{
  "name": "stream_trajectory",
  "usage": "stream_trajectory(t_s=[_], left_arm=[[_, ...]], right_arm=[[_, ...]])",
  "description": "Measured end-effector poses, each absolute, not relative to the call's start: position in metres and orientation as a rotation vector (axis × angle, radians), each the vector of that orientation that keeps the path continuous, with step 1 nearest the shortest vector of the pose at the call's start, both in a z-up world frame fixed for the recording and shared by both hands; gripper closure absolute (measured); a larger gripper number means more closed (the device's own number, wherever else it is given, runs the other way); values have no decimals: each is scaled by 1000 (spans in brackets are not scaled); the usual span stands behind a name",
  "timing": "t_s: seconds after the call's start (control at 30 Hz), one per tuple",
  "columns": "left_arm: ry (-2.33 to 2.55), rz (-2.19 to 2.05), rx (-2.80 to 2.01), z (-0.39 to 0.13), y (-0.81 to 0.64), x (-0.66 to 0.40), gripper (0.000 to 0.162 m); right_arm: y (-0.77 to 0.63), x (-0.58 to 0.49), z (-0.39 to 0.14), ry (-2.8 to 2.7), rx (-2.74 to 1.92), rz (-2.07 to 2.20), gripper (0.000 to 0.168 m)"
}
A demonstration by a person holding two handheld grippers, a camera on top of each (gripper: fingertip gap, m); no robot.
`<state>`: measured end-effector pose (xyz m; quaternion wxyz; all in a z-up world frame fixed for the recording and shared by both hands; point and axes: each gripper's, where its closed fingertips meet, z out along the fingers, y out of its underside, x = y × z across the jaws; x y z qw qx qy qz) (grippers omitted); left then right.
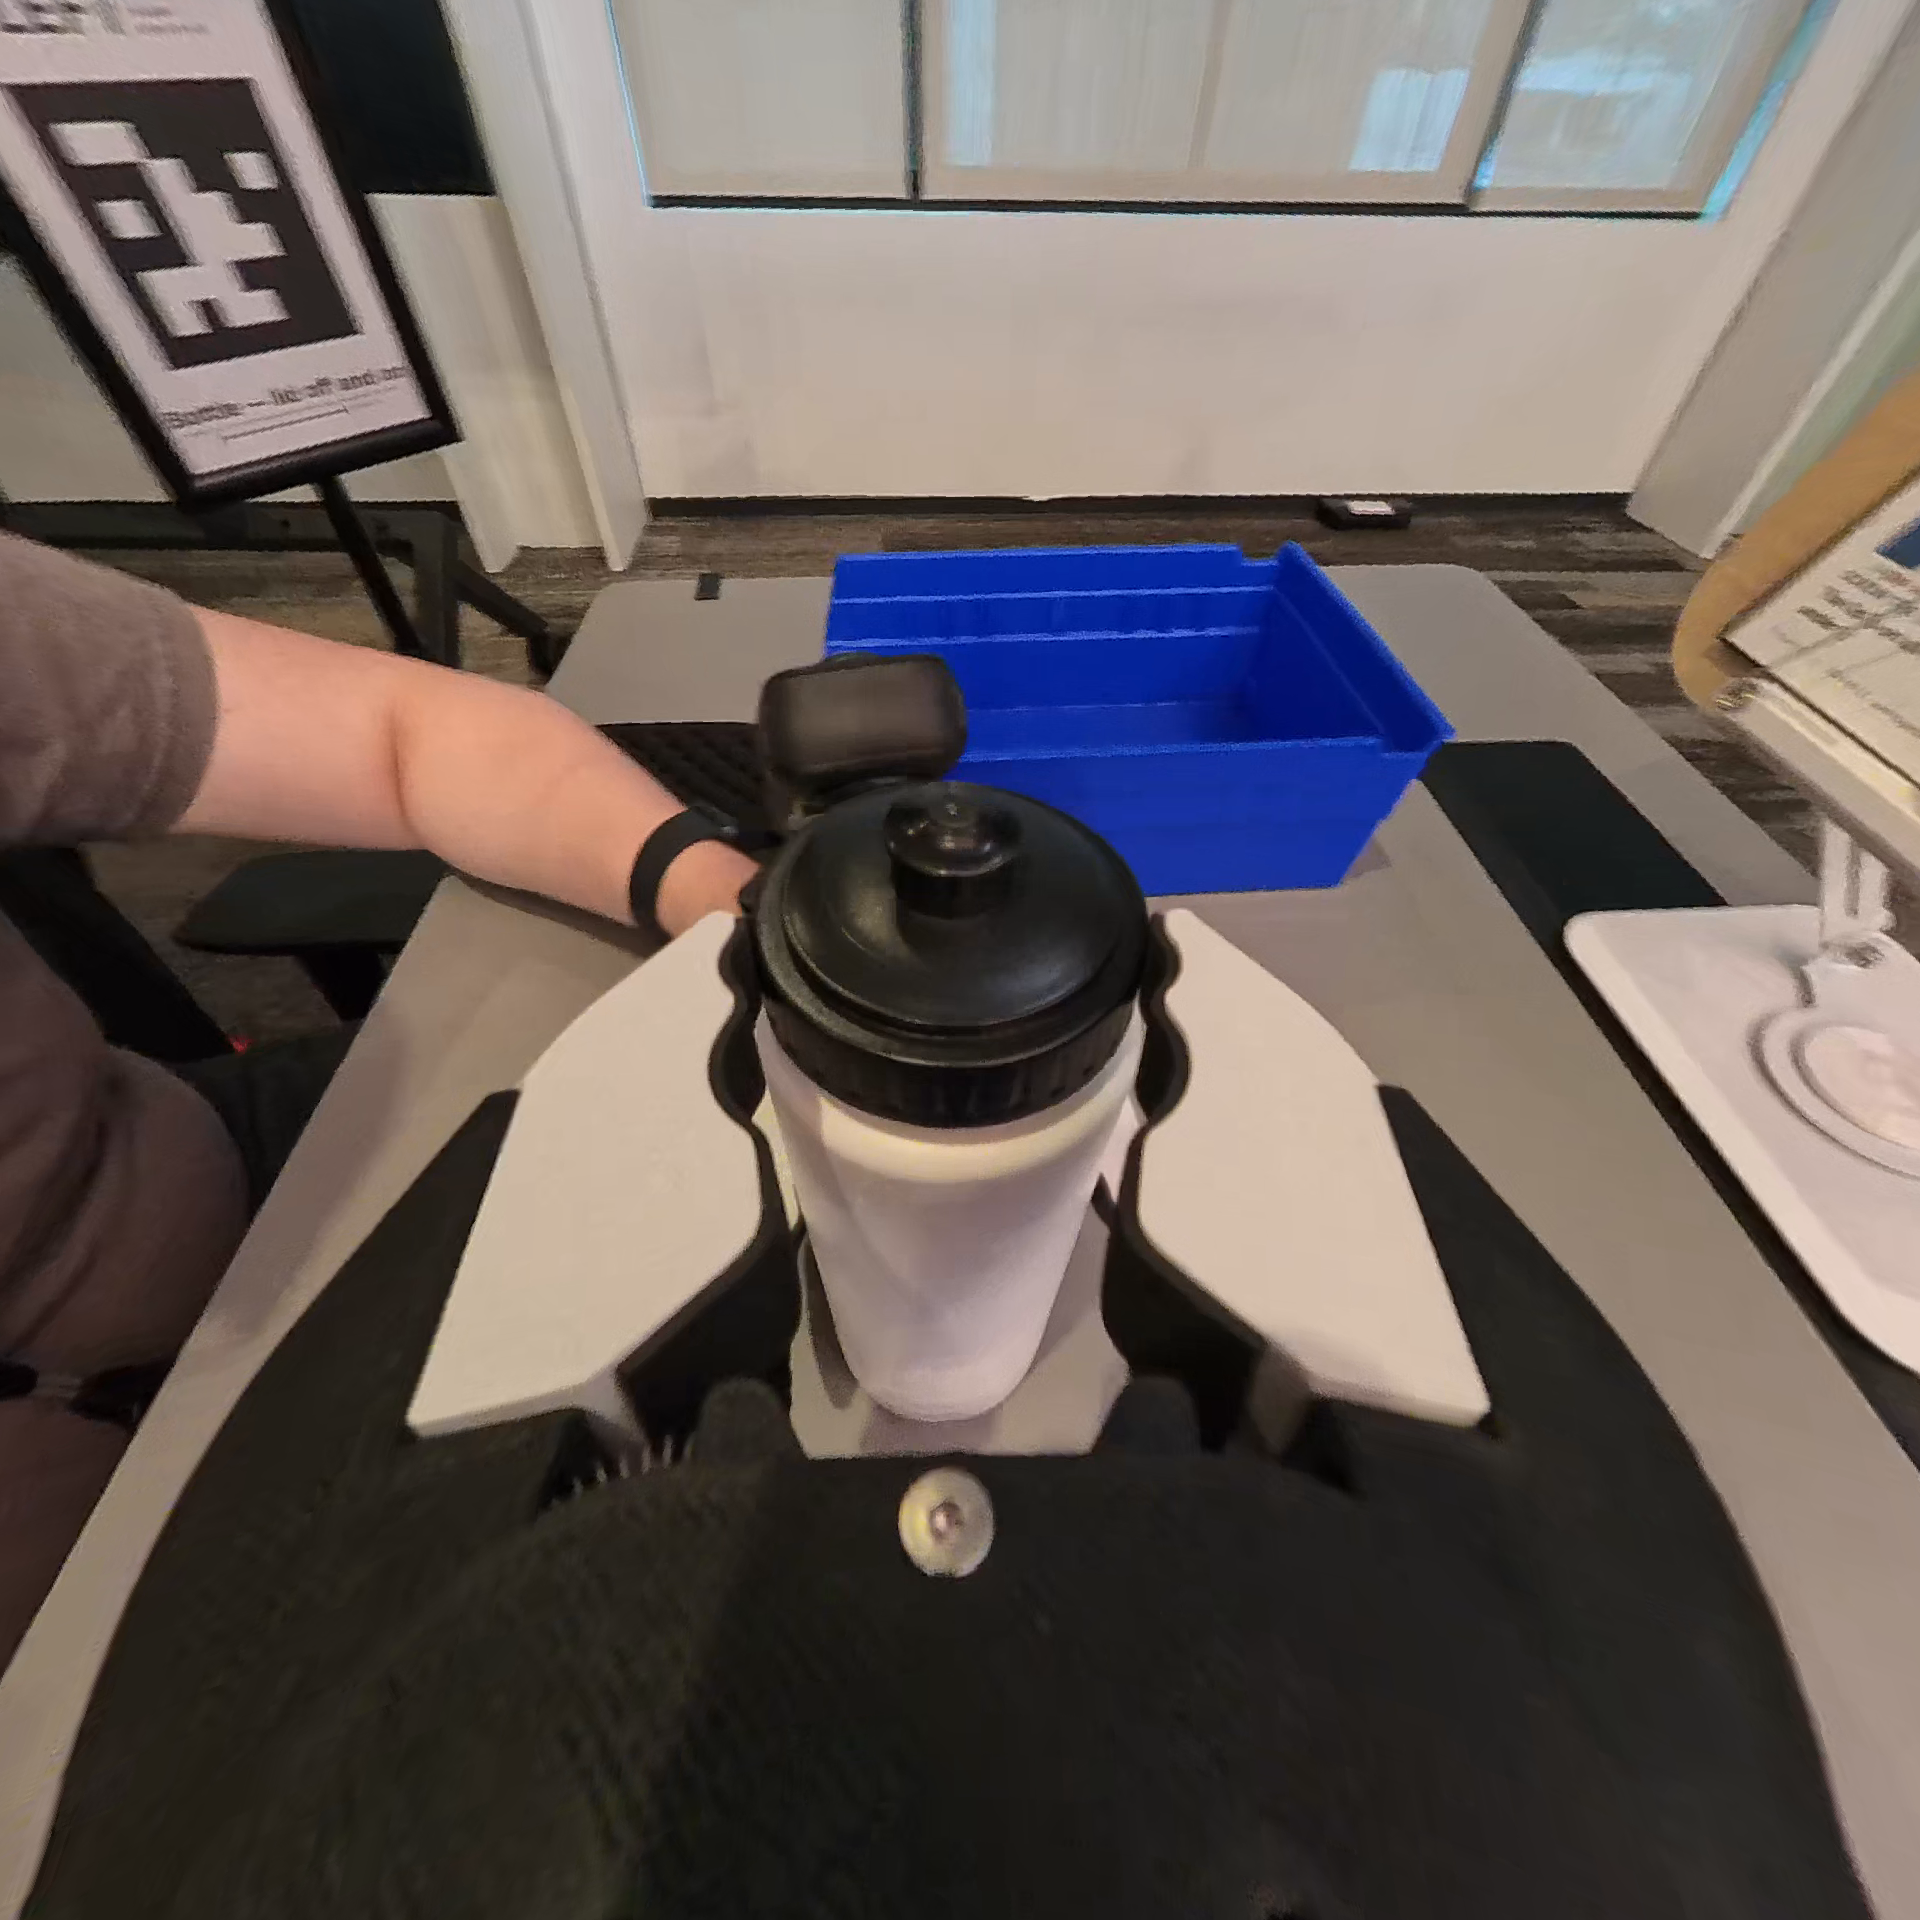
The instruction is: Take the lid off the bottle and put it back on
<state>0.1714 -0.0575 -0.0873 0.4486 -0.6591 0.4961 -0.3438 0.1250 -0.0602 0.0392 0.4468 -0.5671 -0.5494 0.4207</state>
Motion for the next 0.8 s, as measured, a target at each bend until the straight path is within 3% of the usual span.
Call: stream_trajectory(t_s=[0.17, 0.3, 0.4, 0.6, 0.8], left_arm=[[1013, -694, -1737, -86, -23, 153, 60], [1033, -698, -1707, -87, -24, 150, 60], [1140, -834, -1640, -86, -42, 160, 60], [1285, -914, -1552, -86, -66, 172, 60], [1199, -829, -1623, -87, -52, 168, 60]], right_arm=[[-32, 111, 41, -1065, -1531, 891, 96], [-38, 109, 38, -1175, -1467, 787, 95], [-52, 115, 44, -1282, -1370, 897, 89], [-72, 126, 44, -1392, -1301, 1131, 97], [-57, 123, 43, -1309, -1406, 1052, 97]])
